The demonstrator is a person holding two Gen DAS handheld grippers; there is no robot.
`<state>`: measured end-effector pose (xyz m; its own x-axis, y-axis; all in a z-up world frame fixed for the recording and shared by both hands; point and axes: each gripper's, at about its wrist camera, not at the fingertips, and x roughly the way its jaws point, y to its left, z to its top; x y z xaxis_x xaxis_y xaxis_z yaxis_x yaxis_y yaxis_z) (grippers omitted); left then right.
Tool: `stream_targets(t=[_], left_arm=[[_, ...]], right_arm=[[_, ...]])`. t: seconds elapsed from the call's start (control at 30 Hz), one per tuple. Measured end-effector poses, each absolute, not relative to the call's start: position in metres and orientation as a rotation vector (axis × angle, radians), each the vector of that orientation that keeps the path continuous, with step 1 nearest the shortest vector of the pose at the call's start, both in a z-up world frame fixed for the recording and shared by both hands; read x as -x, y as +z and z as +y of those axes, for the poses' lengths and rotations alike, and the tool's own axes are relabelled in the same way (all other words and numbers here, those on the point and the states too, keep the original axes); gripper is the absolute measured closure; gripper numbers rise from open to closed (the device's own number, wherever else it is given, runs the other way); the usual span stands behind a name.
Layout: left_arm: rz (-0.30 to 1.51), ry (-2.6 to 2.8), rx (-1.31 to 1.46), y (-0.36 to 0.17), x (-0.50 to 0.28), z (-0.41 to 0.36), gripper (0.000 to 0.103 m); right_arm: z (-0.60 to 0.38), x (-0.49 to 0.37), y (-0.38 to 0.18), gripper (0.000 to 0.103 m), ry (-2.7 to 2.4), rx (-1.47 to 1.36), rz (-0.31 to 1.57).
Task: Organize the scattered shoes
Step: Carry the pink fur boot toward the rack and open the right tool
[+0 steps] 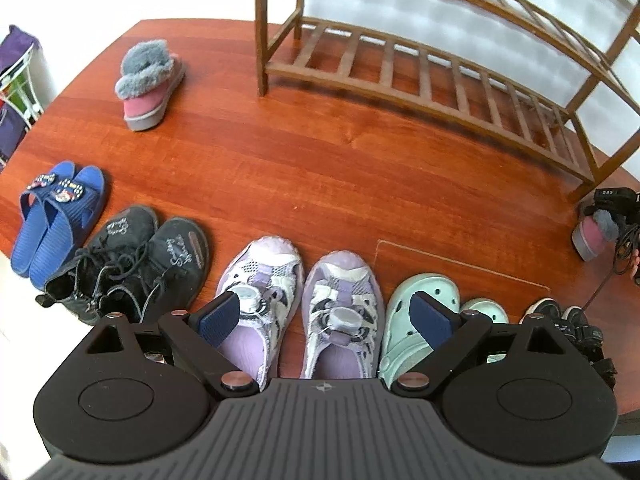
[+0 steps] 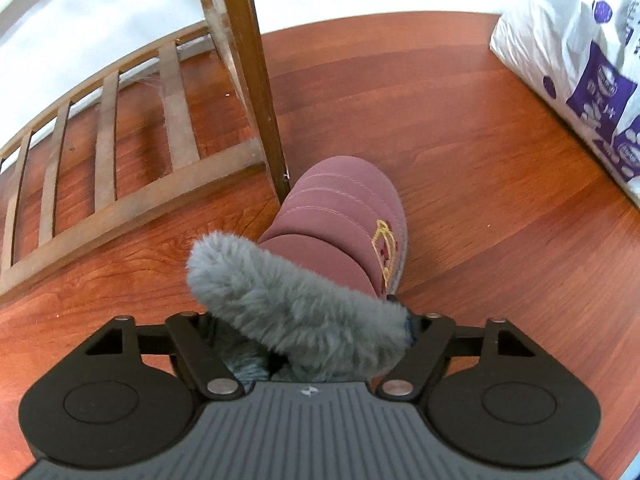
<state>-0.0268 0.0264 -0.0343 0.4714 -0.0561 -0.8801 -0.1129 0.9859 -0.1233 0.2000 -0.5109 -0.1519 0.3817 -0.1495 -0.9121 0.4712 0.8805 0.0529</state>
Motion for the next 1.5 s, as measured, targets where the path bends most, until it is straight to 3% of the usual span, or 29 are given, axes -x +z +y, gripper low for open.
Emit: stream_targets(t=[0.33,0.7,1.03,1.5], left_arm=[[1.071,0.043,0.191,-0.036,0.029,0.024,0.010],[1.053,0.105,0.225,-0.036,0.038,0.038,0.010],[1.046,0.194,0.232,-0.032,0.059,0.059,0.010],[1.042,0.286,0.262,-0.030,0.071,0.083,0.010]], right_arm=[[-0.485,-0.164,-0.130,0.025,-0.235,-0.350,1.118],[-0.386,-0.141,-0.109,0.025,0.057,-0.234,1.126],[-0.307,-0.141,-0.134,0.025,0.157,-0.089,1.161],[-0.281,-0.138,-0.152,0.022,0.148,-0.019,1.170]])
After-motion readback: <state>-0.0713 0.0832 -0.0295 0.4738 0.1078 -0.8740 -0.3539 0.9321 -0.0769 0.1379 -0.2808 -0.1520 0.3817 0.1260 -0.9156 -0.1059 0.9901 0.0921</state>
